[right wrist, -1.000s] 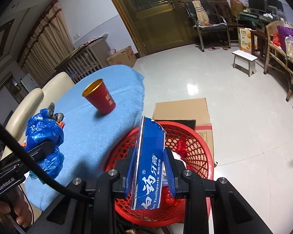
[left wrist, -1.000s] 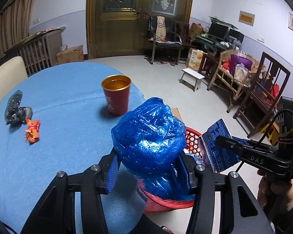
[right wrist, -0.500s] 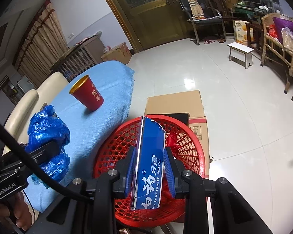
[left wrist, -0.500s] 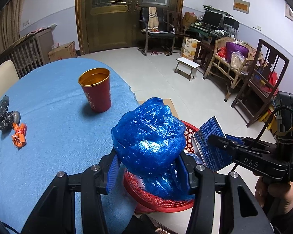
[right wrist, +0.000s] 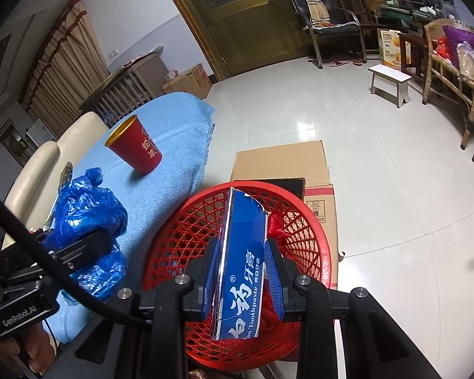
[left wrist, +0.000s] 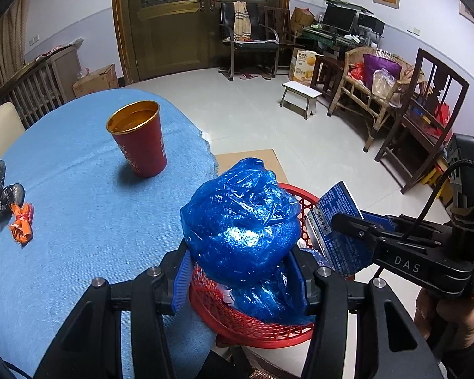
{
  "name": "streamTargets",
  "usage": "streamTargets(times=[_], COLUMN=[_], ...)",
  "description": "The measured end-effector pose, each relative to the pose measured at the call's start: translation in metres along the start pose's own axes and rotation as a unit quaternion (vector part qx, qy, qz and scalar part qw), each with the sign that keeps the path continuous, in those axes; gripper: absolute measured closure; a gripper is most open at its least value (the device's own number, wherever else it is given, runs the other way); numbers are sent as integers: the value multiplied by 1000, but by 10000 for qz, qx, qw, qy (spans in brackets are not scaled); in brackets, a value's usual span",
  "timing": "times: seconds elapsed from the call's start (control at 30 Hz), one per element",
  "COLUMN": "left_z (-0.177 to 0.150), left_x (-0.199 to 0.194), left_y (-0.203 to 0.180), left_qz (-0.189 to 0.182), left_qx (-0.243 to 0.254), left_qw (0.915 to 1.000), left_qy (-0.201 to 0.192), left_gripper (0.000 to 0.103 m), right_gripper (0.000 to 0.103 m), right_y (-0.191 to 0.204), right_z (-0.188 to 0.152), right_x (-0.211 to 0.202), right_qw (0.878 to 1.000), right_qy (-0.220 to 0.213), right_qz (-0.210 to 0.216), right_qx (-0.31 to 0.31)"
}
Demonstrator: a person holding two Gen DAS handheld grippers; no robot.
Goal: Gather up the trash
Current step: 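Carry blue bag and toothpaste box over red basket and open both grippers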
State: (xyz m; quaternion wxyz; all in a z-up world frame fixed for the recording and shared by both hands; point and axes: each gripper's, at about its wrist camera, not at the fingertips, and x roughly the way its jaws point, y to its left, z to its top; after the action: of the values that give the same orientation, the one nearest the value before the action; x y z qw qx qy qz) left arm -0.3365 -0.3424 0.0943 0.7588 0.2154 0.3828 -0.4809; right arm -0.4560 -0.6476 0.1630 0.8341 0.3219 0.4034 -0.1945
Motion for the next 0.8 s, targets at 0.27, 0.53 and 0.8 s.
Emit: streamTargets(times=[0.27, 0.53, 0.8], left_z=[2, 3, 5], left_x=[10, 25, 32], left_y=[-5, -8, -13], left_qz=[46, 138, 150], left_qx=[54, 65, 98], left_qw=[10000, 9997, 9995], left_qy=[57, 212, 260], left_gripper=[49, 49, 49], right_gripper=[72, 72, 72], right_y=[-4, -9, -8], right_z=[0, -1, -2], right_x=[-1, 0, 3], right_qw=[10000, 10000, 9999], right_qy=[-5, 38, 107], right_qz=[-29, -55, -86], right_qx=[37, 39, 15])
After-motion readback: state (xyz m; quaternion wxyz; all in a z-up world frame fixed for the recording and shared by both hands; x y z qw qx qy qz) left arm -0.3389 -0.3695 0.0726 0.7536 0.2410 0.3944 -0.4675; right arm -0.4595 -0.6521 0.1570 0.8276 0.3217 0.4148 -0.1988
